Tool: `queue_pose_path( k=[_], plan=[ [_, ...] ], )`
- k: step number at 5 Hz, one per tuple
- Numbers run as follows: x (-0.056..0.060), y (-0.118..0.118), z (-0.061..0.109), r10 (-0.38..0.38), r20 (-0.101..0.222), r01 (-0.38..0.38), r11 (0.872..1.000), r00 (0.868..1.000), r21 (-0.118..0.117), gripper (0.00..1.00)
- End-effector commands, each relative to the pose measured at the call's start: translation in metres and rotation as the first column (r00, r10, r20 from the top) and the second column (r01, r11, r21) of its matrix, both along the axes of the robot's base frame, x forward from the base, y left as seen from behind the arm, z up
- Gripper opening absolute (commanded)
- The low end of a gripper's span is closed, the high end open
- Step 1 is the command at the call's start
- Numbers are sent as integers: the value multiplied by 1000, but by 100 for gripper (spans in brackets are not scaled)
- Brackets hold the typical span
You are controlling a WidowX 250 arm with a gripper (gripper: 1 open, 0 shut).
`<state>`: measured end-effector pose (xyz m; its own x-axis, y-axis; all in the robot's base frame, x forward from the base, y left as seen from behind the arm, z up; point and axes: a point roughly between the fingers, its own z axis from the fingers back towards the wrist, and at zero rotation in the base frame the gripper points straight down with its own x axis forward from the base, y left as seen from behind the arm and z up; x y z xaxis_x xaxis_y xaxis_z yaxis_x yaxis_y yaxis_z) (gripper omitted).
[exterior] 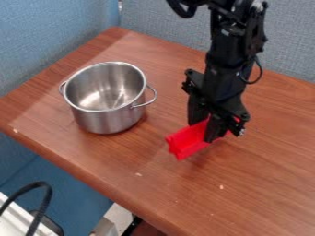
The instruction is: Put the red object in the metal pot
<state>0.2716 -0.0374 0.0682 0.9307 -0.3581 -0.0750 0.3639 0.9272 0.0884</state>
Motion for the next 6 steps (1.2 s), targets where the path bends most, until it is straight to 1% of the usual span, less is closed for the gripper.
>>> queue_pose_path(
  k=[1, 2, 3, 5, 6],
  plan=[
    [10, 8, 35, 19, 98, -17, 1000, 995, -22, 0],
    [10, 16, 50, 69, 116, -63, 997, 991, -54, 0],
    [10, 16, 52, 78, 108, -71, 995, 991, -66, 0],
    [19, 10, 55, 76, 92, -70, 995, 993, -70, 0],
    [31, 5, 51, 75, 91, -69, 995, 993, -70, 0]
  ],
)
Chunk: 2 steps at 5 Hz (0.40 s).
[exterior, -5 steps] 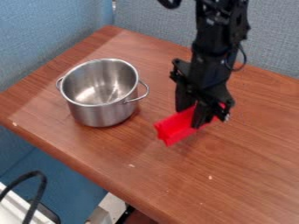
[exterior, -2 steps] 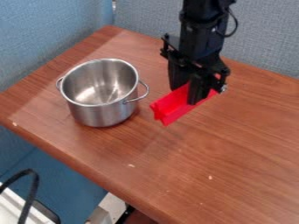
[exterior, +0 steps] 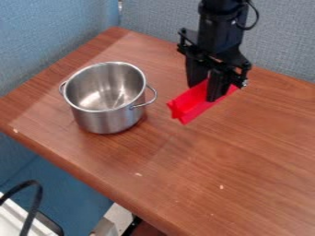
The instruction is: Put the red object in the metal pot
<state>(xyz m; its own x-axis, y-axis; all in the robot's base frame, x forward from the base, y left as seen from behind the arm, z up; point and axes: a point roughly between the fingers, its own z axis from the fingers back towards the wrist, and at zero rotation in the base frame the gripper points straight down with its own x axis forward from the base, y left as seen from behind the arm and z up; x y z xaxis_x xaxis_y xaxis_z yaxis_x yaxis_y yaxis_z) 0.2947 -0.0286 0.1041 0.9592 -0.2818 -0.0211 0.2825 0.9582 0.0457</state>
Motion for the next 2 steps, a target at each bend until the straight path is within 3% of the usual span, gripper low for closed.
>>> queue_pose_path(
  k=[1, 2],
  plan=[
    [24, -4, 9, 1, 50, -1, 1000, 999, -4, 0],
    [22, 22, 22, 68, 74, -68, 998, 995, -13, 0]
  ],
)
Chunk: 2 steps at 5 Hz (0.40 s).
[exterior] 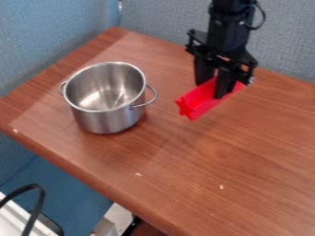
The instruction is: Put the red object in the metal pot
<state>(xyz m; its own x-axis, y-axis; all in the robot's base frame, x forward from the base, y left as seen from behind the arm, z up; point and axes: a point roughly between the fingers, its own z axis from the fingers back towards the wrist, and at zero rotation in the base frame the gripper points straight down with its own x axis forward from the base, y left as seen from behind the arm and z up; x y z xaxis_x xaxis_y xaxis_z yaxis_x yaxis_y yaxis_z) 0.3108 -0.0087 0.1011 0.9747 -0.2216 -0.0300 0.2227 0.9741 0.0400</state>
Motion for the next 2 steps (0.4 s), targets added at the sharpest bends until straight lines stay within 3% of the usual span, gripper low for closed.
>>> queue_pose_path(
  k=[1, 2],
  plan=[
    [0, 32, 39, 82, 109, -82, 997, 991, -12, 0],
    [-10, 65, 48, 163, 117, -162, 987, 980, -19, 0]
  ],
)
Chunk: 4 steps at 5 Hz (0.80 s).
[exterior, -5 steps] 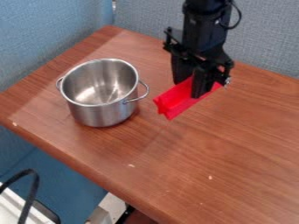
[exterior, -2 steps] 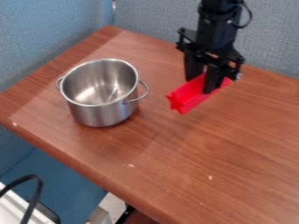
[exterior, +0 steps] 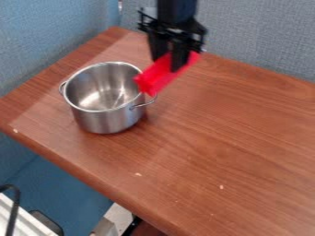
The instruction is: Put the red object in the metal pot
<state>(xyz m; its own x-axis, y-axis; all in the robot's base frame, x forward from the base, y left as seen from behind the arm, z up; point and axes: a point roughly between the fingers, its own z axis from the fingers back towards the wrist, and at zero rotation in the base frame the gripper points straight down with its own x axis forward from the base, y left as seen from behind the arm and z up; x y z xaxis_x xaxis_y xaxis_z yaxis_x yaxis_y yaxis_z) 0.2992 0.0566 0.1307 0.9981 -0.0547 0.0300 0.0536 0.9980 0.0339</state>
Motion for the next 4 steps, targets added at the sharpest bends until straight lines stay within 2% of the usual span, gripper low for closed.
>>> queue_pose_path(
  k=[1, 2, 3, 4],
  plan=[
    [-9, 33, 17, 91, 53, -92, 995, 994, 24, 0],
    [-24, 56, 12, 150, 44, -152, 987, 988, 51, 0],
    [-26, 65, 13, 149, 82, -156, 984, 985, 89, 0],
    [-21, 73, 2, 156, 67, -162, 981, 986, 109, 100]
  ],
)
